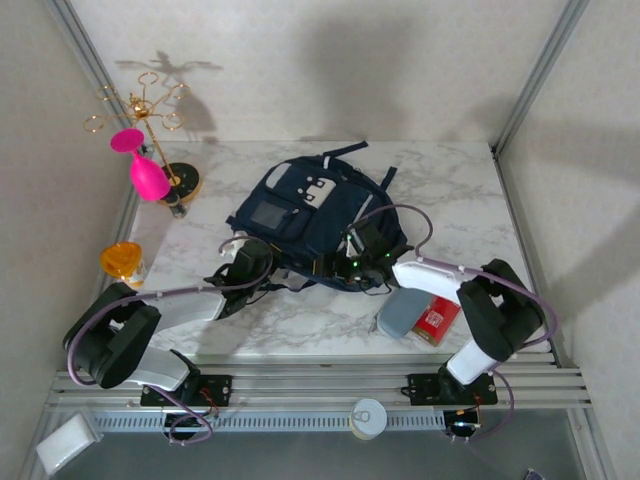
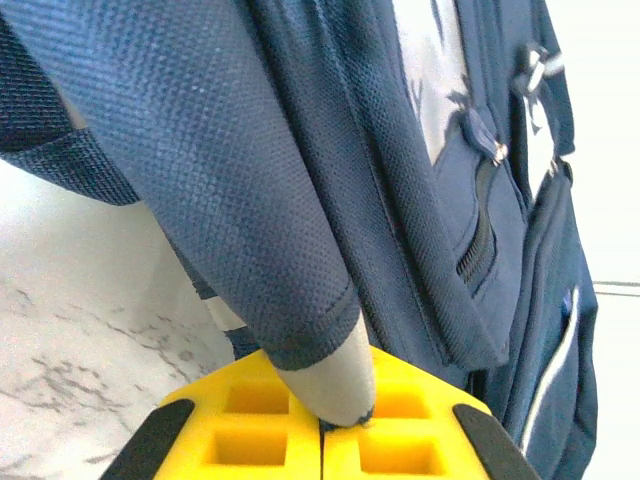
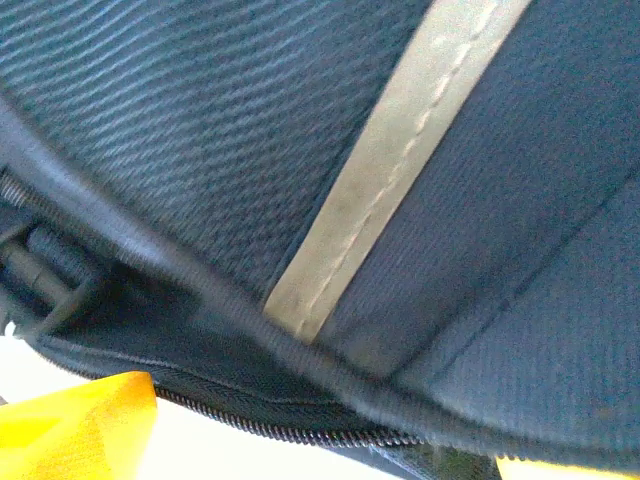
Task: Pack books, pencil case, and school supplies into a backpack
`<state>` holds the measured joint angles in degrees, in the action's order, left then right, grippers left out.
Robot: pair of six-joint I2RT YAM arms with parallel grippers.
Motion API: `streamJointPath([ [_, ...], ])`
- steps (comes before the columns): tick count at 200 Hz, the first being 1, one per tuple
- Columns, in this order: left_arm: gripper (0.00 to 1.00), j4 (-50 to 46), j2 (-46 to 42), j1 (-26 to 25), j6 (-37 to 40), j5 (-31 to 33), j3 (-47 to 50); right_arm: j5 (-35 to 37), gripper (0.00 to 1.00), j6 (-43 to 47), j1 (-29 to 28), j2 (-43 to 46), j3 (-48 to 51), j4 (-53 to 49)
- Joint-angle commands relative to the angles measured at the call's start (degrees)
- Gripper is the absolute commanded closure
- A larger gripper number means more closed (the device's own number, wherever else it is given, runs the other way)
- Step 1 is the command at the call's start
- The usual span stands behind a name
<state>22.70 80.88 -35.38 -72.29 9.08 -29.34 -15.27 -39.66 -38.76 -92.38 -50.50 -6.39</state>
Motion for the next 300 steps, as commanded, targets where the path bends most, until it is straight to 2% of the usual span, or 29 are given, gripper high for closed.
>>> streamJointPath([
  [1,1.0,3.6,-2.7,-3.8,-2.9,-3.5,1.2,2.9,0.14,9.2,2.9,-2.4,-6.6,6.9],
  [36,1.0,5.8,0.0,-4.0,-3.6,-3.3,0.4,4.6,0.14,14.4,2.6,-0.6,-9.3,0.8],
  [64,1.0,9.0,2.9,-4.0,-4.8,-4.6,-1.0,12.3,0.16,15.5,1.0,4.9,-6.0,-6.5],
  [76,1.0,10.2,4.4,-4.0,-5.3,-6.2,-1.8,15.0,0.17,15.6,-0.7,7.4,-4.1,-9.0],
  [103,1.0,12.0,6.1,-4.1,-6.7,-7.3,-2.3,21.2,0.23,12.2,-9.6,12.9,0.4,-10.9],
  [133,1.0,13.1,6.5,-4.6,-7.4,-6.6,-1.9,22.9,0.33,6.9,-15.6,13.4,4.3,-5.6],
  [153,1.0,14.1,6.9,-4.8,-7.9,-7.3,-2.3,19.5,0.4,6.3,-16.2,9.9,4.9,1.6],
  [188,1.0,12.7,5.9,-5.2,-7.4,-7.0,-3.4,22.2,0.55,8.9,-17.0,2.4,2.8,10.7],
  [223,1.0,11.6,5.3,-5.3,-6.9,-6.9,-3.7,24.5,0.59,11.8,-17.3,-1.4,4.5,21.5],
  [245,1.0,11.1,5.1,-5.3,-6.7,-6.7,-3.9,28.3,0.56,13.1,-17.2,-4.0,5.2,26.7],
  [300,1.0,10.5,4.9,-5.4,-6.7,-6.5,-3.9,33.5,0.61,16.0,-17.3,-10.9,3.5,30.9],
])
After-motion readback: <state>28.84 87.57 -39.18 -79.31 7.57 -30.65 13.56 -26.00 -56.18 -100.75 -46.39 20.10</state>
